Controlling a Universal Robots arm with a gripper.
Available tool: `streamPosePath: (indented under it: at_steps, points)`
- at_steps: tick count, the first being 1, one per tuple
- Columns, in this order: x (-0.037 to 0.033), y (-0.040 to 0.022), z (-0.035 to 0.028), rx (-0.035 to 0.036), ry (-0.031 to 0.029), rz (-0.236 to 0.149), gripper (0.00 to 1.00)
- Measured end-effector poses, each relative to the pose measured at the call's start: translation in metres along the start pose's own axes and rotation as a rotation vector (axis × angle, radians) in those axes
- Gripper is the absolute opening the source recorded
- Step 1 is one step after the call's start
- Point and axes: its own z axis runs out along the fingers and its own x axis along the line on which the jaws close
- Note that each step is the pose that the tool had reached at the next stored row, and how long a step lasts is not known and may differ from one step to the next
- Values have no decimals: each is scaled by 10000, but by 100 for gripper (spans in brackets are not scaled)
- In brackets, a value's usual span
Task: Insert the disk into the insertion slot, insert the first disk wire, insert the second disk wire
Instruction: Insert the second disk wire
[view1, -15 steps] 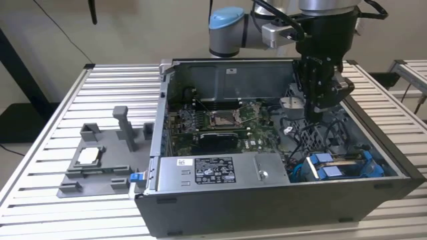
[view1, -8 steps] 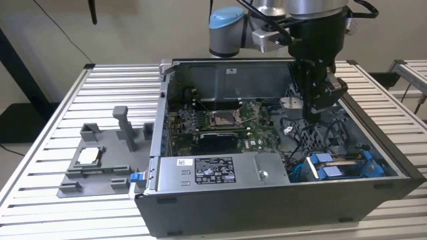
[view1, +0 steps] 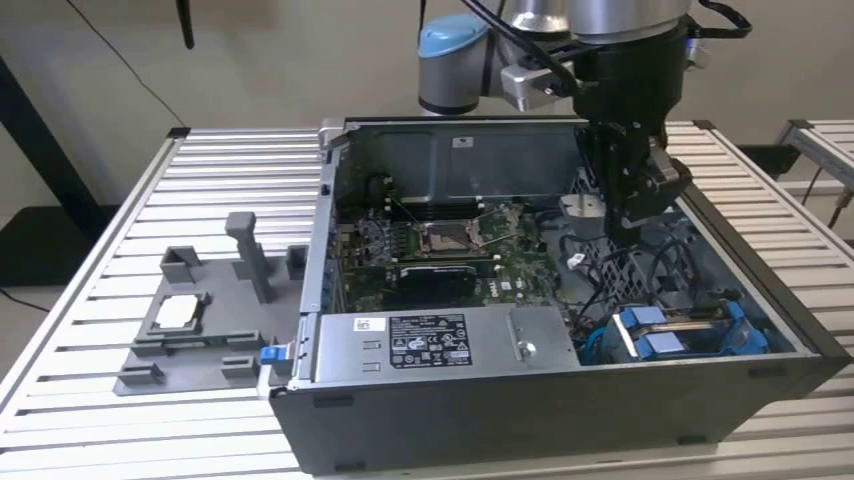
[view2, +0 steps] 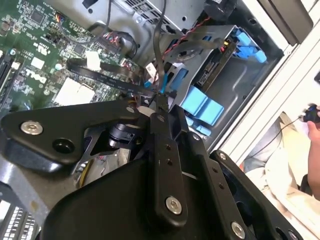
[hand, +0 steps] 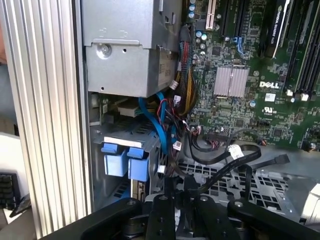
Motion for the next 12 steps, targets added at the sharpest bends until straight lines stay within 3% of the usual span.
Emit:
streamPosePath:
  at_steps: [5, 8, 12]
  points:
    - [-13, 36, 16, 116, 27, 20, 23]
    - [-15, 43, 19, 148, 30, 24, 23]
    - [-3, 34, -38, 154, -28, 42, 23]
